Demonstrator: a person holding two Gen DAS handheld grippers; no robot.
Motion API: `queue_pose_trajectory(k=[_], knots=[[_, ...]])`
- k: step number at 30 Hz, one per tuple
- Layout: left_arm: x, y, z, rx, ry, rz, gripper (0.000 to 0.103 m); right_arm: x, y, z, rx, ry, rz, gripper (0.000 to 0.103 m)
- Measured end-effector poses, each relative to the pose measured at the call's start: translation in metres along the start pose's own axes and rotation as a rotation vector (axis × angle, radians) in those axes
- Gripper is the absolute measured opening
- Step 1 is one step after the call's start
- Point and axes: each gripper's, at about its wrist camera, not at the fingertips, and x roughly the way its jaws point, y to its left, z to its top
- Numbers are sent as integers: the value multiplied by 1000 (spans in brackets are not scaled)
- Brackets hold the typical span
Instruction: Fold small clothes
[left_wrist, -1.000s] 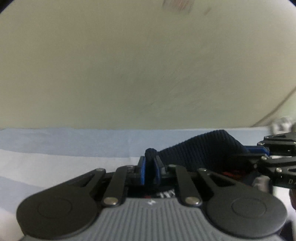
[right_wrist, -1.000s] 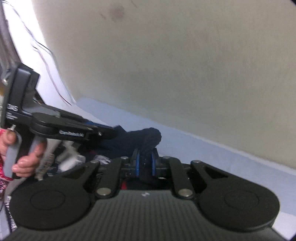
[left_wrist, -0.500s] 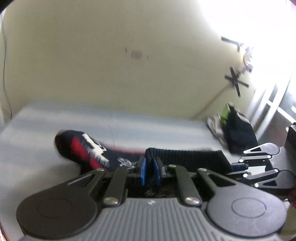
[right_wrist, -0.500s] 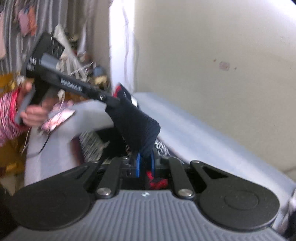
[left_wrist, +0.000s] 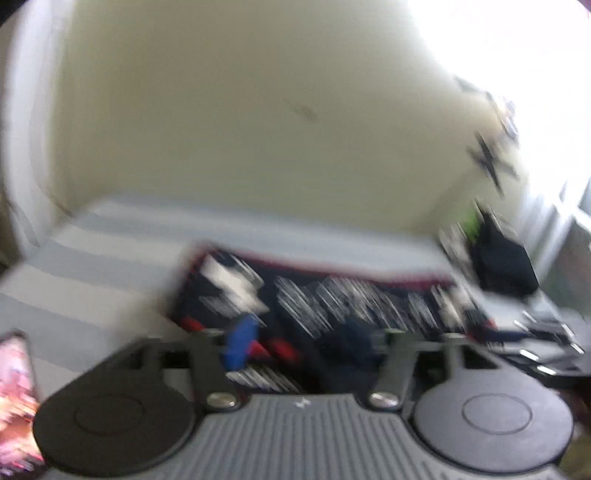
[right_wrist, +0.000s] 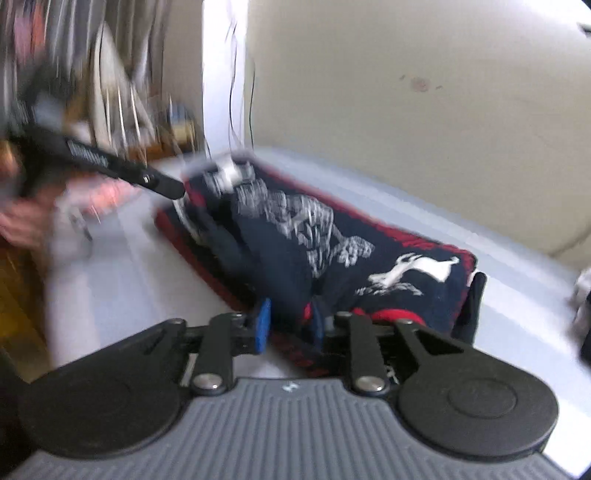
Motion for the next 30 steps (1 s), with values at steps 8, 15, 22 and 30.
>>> queue_pose_trajectory(k=[8,15,22,30], knots=[[60,62,26,-188,75,155,86,0,-62,-9,379,-57,-127,48],[94,62,16,-296,196,116,20,6,-71,-4,399,-6,-155,24],[53,22,20,-217,89,73,19,-26,-79,12,399,-117,-232,22],[89,27,-15,-184,167,188,26,-1,-76,-26,437,-50,-261,23]])
